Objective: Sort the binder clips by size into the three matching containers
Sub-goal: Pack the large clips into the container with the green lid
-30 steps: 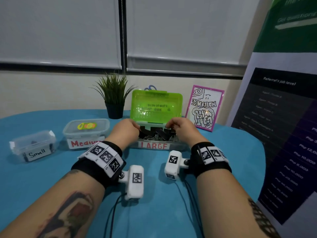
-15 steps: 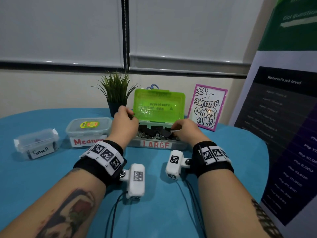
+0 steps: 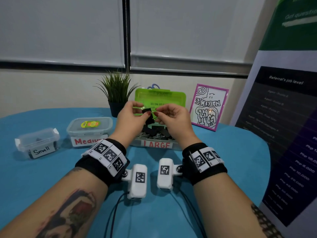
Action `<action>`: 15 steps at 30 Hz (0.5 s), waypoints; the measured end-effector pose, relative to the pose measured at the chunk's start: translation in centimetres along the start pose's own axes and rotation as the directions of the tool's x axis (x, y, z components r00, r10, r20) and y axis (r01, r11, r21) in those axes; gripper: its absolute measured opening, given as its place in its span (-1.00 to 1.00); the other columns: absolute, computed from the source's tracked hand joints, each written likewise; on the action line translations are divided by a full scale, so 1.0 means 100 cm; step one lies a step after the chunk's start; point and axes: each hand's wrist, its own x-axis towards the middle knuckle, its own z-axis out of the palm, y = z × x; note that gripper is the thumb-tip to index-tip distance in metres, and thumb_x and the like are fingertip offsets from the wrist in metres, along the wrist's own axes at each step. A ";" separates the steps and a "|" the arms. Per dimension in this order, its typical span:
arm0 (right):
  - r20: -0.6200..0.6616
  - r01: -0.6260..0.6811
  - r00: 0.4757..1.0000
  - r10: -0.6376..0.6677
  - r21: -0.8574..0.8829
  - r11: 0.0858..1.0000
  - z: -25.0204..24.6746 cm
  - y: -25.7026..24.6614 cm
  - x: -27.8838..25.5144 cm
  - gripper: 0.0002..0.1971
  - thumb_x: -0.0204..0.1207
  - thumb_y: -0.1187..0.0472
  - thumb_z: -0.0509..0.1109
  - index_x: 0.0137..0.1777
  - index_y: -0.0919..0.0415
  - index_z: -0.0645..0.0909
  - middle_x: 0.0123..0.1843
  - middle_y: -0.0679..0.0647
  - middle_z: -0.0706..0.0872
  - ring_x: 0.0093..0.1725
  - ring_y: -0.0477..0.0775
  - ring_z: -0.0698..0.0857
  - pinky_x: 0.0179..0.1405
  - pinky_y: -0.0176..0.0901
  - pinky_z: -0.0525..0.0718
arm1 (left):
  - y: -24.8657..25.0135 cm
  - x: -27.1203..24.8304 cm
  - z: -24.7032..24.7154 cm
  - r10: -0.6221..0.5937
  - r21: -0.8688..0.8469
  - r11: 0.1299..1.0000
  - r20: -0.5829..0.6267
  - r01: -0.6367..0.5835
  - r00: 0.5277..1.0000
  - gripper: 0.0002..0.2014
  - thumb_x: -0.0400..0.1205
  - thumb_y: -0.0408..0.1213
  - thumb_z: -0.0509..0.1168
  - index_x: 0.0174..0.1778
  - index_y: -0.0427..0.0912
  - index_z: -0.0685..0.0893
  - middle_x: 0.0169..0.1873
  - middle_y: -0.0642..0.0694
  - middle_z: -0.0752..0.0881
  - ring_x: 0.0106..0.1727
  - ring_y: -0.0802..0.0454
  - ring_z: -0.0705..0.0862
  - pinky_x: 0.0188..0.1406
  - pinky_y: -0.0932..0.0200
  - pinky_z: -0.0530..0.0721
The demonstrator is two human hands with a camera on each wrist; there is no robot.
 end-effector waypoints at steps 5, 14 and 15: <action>0.090 0.106 0.991 -0.101 -0.058 0.993 0.013 -0.003 -0.003 -0.76 0.52 0.51 0.44 0.00 0.18 0.79 -0.07 0.12 0.86 0.00 0.11 0.85 0.15 0.09 0.81 | 0.010 0.001 -0.007 -0.274 -0.171 0.941 0.124 0.293 0.954 -0.49 0.55 0.15 0.45 0.11 -0.27 0.68 -0.08 -0.22 0.82 -0.26 -0.06 0.87 -0.53 0.21 0.71; 0.345 -0.001 0.937 0.044 -0.123 0.992 0.023 0.007 -0.009 -0.53 0.45 0.68 0.25 0.22 0.26 0.73 0.14 0.05 0.81 0.23 0.00 0.75 0.25 -0.08 0.75 | 0.001 0.004 -0.008 -0.377 -0.390 0.839 0.084 0.378 0.923 -0.90 0.69 -0.52 0.25 -0.09 -0.31 0.64 -0.13 -0.29 0.74 -0.27 -0.06 0.78 -0.46 0.27 0.75; 0.337 -0.017 0.940 0.049 -0.097 0.995 0.024 0.004 -0.011 -0.52 0.43 0.70 0.22 0.20 0.29 0.72 0.12 0.07 0.81 0.23 0.01 0.75 0.24 -0.11 0.74 | -0.004 0.006 -0.008 -0.361 -0.337 0.874 0.032 0.351 0.932 -0.87 0.68 -0.53 0.24 -0.08 -0.25 0.64 -0.10 -0.28 0.73 -0.21 -0.09 0.77 -0.39 0.22 0.77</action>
